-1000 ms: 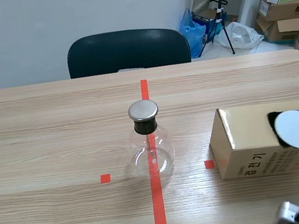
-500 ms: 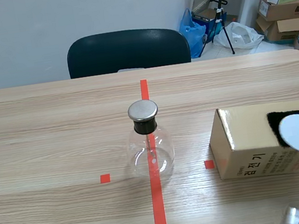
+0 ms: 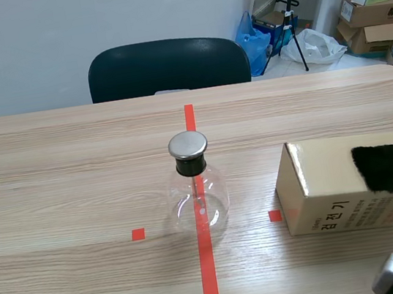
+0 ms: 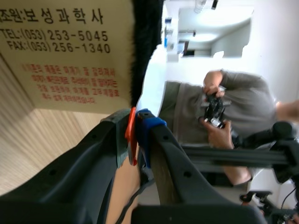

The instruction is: Do the electroscope experiment

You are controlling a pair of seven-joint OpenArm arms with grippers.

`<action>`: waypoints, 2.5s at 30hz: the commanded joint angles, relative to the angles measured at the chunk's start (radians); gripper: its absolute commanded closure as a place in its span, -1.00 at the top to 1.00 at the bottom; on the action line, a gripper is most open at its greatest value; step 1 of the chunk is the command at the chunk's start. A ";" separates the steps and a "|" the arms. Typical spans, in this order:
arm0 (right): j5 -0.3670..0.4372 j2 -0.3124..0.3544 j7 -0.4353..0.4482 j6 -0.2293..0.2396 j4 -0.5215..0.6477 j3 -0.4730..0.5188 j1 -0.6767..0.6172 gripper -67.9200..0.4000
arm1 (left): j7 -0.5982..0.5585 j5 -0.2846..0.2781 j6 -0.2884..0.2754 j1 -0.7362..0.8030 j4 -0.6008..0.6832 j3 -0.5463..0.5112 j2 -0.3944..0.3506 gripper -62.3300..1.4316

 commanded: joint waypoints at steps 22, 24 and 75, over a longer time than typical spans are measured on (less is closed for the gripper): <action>0.014 0.002 -0.008 -0.046 0.009 -0.001 0.000 -0.96 | -0.010 -0.013 -0.002 -0.003 0.005 0.000 0.005 1.00; 0.006 0.005 -0.073 -0.046 0.009 0.000 0.000 -0.96 | -0.010 -0.013 -0.002 -0.003 0.005 0.000 0.005 1.00; 0.008 -0.014 0.021 -0.046 0.009 0.011 0.003 -0.96 | -0.010 -0.013 -0.002 -0.003 0.004 0.000 0.005 1.00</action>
